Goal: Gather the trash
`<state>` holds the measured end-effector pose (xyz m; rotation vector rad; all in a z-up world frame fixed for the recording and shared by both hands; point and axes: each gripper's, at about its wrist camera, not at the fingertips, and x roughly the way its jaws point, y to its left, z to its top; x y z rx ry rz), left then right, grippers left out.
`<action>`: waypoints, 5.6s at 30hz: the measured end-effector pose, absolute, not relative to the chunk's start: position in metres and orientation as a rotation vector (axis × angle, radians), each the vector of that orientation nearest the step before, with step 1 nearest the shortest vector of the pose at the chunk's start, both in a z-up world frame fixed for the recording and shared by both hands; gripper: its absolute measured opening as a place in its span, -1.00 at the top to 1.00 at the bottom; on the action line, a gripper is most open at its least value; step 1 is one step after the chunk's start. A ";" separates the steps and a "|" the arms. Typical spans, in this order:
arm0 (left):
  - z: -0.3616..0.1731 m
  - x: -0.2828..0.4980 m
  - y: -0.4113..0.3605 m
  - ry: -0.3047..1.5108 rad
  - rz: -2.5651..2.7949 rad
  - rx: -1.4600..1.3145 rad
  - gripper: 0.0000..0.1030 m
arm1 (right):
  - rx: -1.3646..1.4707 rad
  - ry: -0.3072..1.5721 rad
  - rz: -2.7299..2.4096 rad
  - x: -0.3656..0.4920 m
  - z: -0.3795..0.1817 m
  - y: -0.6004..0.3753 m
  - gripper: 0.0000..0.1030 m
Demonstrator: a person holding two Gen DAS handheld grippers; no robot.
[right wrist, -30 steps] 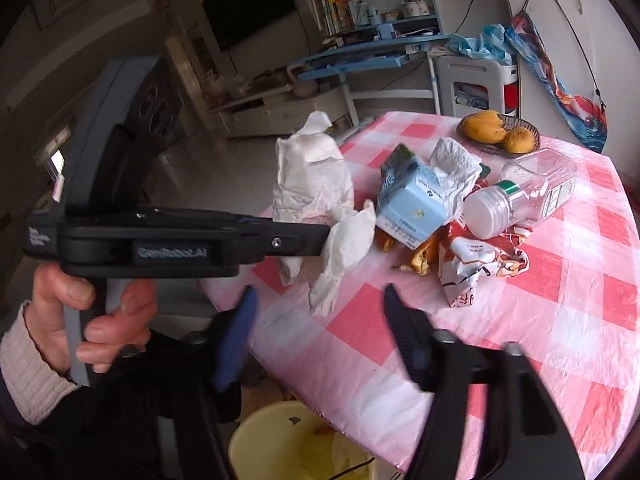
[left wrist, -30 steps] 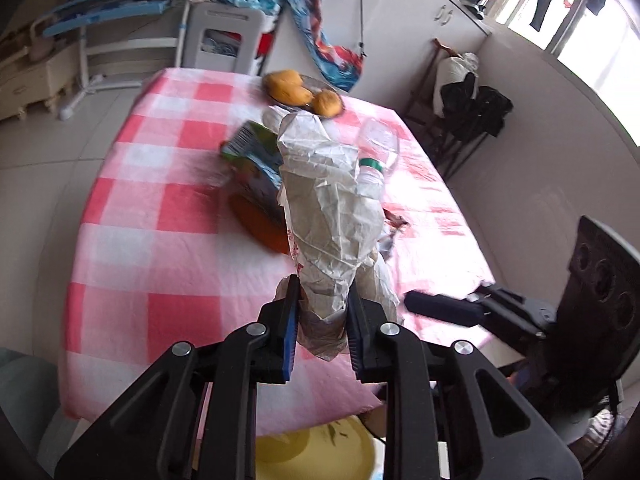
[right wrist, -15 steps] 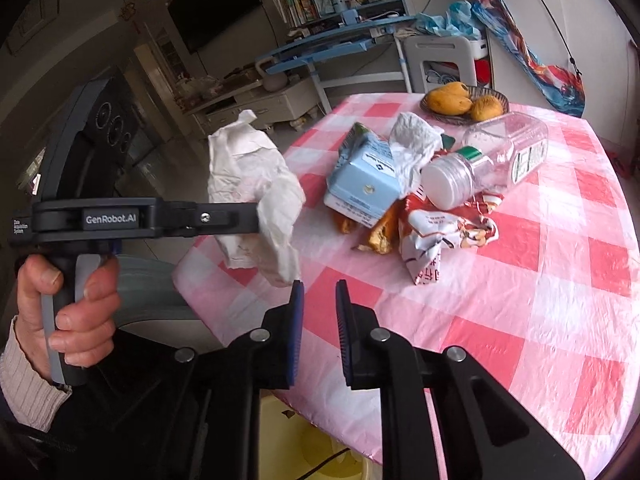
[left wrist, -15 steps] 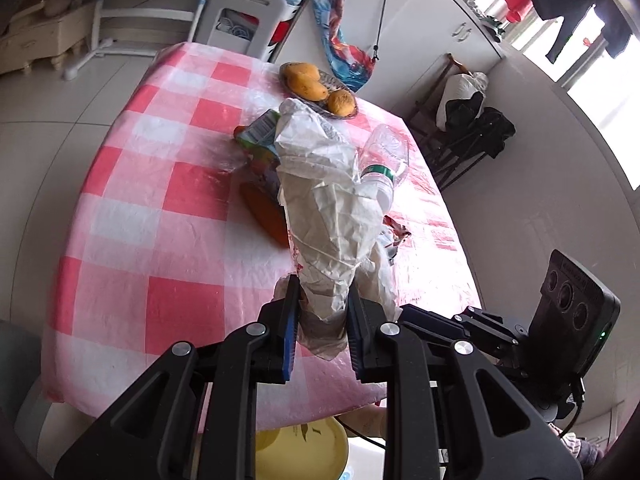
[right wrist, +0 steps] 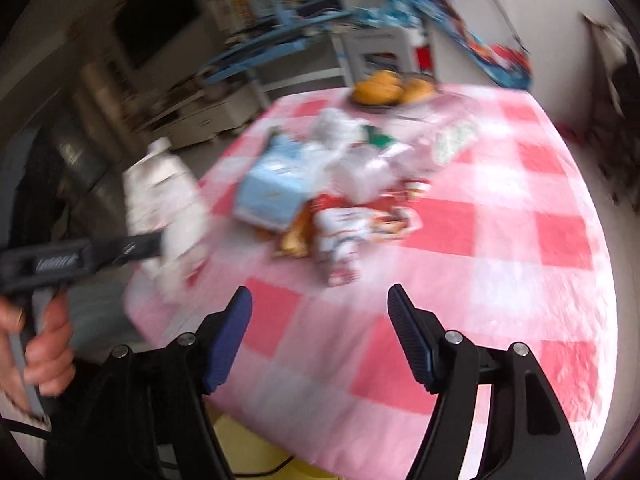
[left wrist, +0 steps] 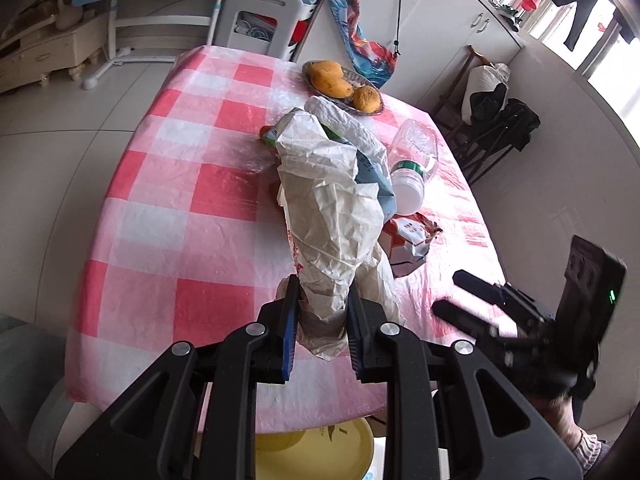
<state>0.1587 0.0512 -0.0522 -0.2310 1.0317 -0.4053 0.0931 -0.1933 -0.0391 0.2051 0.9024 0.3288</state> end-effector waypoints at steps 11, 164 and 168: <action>-0.050 0.157 0.050 1.024 -0.379 -0.208 0.59 | 0.334 0.948 0.370 0.141 -0.066 -0.191 0.55; -0.041 0.221 -0.003 1.064 -0.138 -0.278 -0.59 | 0.153 0.863 0.410 -0.029 -0.042 -0.158 -0.57; -0.068 0.265 -0.018 1.182 -0.074 -0.218 -0.60 | 0.200 0.881 0.415 -0.026 -0.045 -0.164 -0.57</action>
